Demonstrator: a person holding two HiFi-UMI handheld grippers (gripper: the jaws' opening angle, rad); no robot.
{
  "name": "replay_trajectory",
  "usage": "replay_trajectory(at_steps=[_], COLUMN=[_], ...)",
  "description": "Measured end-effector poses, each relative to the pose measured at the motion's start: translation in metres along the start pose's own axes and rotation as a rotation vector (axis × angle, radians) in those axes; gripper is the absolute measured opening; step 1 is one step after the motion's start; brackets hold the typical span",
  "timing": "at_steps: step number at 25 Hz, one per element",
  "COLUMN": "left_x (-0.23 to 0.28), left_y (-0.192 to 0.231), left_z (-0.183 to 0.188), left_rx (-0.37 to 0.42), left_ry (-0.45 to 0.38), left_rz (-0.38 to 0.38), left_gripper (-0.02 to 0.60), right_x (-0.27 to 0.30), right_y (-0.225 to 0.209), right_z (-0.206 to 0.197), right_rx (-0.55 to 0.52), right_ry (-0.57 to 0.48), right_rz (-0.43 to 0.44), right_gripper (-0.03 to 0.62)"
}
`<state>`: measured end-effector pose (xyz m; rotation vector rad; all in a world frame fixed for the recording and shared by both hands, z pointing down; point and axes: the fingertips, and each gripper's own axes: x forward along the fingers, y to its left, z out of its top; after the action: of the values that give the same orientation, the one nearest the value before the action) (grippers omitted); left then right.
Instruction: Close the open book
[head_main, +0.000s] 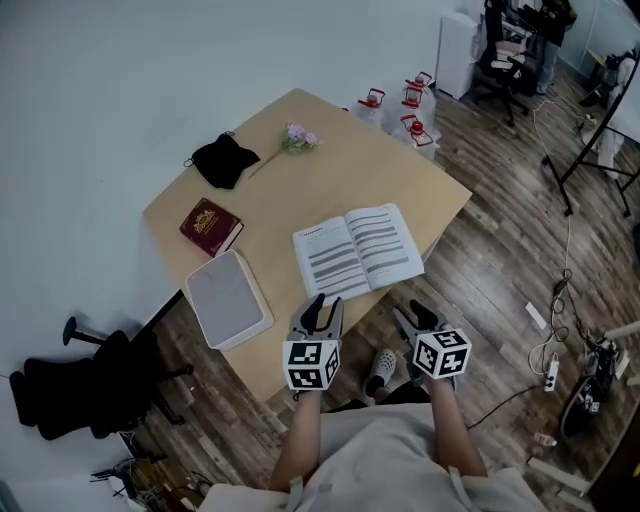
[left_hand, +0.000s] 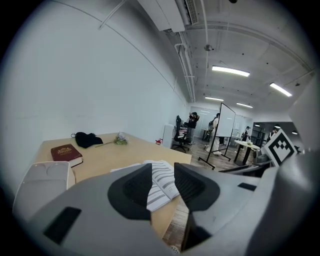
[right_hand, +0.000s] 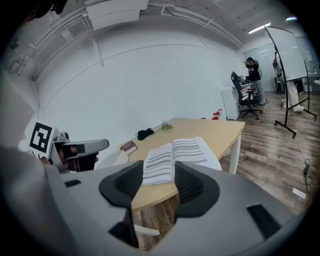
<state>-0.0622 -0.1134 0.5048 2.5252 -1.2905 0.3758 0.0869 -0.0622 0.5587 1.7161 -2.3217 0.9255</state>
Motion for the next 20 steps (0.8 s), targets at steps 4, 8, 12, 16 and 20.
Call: replay_trajectory(at_steps=[4,8,12,16,20], left_x=[0.032,0.065,0.082,0.085,0.086], left_y=[0.009,0.008,0.002,-0.006,-0.019], left_z=[0.007,0.001,-0.009,-0.028,-0.052], left_rx=[-0.004,0.003,0.0,0.006,-0.001], left_ry=[0.0,0.035,0.077,0.122,0.162], left_rz=[0.034,0.036,0.032,0.036,0.026], left_gripper=[0.146,0.143,0.143,0.143,0.143], right_x=[0.028,0.052,0.071,0.085,0.095], right_y=[-0.024,-0.047,-0.062,-0.076,-0.082], right_z=[0.009,0.019,0.01,-0.01,-0.03], right_rx=[0.012,0.057,0.163,0.342,0.686], right_ry=[0.036,0.061,0.091,0.103,0.066], right_rz=[0.032,0.066,0.106,0.128,0.197], right_gripper=[0.204,0.204,0.204,0.204,0.207])
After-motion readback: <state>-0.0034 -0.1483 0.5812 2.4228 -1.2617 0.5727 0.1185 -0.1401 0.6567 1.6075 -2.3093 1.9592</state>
